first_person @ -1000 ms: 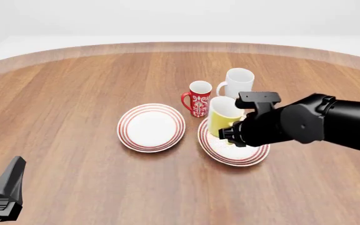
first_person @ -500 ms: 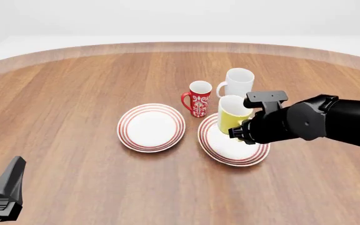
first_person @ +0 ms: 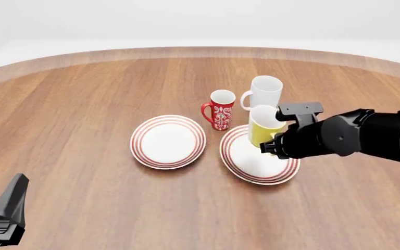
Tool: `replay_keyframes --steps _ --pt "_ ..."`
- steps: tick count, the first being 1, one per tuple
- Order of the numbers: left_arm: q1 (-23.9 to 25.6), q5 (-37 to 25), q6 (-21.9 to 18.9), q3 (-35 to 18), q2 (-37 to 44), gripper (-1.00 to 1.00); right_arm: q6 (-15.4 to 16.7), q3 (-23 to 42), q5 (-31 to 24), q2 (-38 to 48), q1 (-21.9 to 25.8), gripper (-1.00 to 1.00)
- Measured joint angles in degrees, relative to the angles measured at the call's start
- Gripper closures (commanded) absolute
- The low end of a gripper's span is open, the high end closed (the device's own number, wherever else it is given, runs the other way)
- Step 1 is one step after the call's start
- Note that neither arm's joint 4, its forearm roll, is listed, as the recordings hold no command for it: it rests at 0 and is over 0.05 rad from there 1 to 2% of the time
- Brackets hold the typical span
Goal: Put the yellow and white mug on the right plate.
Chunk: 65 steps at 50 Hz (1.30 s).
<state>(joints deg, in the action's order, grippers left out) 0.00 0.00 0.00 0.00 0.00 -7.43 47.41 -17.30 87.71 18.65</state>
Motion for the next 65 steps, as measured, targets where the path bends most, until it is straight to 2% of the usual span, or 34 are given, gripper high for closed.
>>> replay_keyframes --steps 15,40,41,65 --pt "0.00 0.00 0.00 0.00 0.00 -1.00 0.07 -0.44 2.31 1.78 -0.04 1.00" --pt "0.00 0.00 0.00 0.00 0.00 -1.00 -1.82 -1.76 5.75 4.42 1.35 1.00" --pt "0.00 0.00 0.00 0.00 0.00 -1.00 -1.91 -1.81 5.85 4.48 1.40 -1.00" --pt "0.00 0.00 0.00 0.00 0.00 -1.00 -3.61 -3.17 5.28 2.18 1.88 -1.00"
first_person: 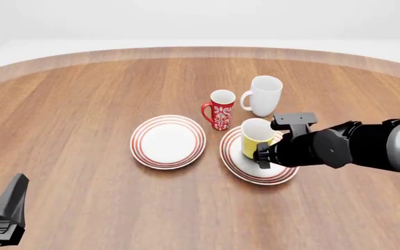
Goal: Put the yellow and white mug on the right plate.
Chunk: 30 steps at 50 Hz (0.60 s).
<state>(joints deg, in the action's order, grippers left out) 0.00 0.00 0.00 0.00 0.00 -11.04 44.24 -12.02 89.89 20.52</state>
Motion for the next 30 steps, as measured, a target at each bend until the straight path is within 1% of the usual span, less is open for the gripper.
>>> replay_keyframes --steps 18,30 --pt "0.00 0.00 0.00 0.00 0.00 -1.00 -1.47 -2.41 -1.23 -4.27 1.23 -1.00" --pt "0.00 0.00 0.00 0.00 0.00 -1.00 -1.95 -3.79 -4.07 -9.77 1.94 -1.00"
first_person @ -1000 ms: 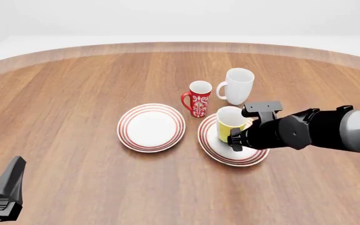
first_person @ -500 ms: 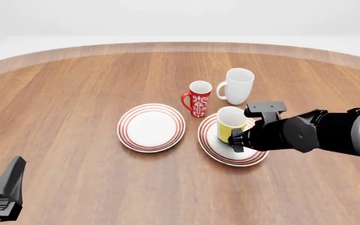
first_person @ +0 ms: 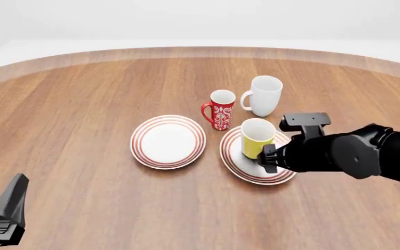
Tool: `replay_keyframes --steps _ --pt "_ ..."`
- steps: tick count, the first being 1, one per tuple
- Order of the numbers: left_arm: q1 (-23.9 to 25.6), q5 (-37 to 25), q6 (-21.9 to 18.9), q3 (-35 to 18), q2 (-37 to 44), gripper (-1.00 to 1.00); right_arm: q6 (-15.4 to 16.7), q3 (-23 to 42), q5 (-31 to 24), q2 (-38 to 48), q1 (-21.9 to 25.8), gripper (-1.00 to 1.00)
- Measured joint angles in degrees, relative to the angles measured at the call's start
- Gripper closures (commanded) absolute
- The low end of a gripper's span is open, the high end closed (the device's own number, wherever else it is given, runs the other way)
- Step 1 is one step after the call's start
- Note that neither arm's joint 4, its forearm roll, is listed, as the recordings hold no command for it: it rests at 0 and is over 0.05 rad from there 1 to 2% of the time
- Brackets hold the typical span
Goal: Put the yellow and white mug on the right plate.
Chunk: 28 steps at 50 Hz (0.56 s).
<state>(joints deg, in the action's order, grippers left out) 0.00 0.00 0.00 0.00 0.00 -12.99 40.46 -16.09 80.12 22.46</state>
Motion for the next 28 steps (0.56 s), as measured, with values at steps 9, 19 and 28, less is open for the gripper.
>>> replay_keyframes --steps 9,19,28 --pt "0.00 0.00 0.00 0.00 0.00 -1.00 -0.38 -1.43 -2.57 -5.44 0.48 -1.00" --pt "0.00 0.00 0.00 0.00 0.00 -1.00 -0.90 -2.86 -6.03 -12.49 1.25 -1.00" --pt "0.00 0.00 0.00 0.00 0.00 -1.00 -1.29 -3.16 -9.13 -18.44 2.20 -1.00"
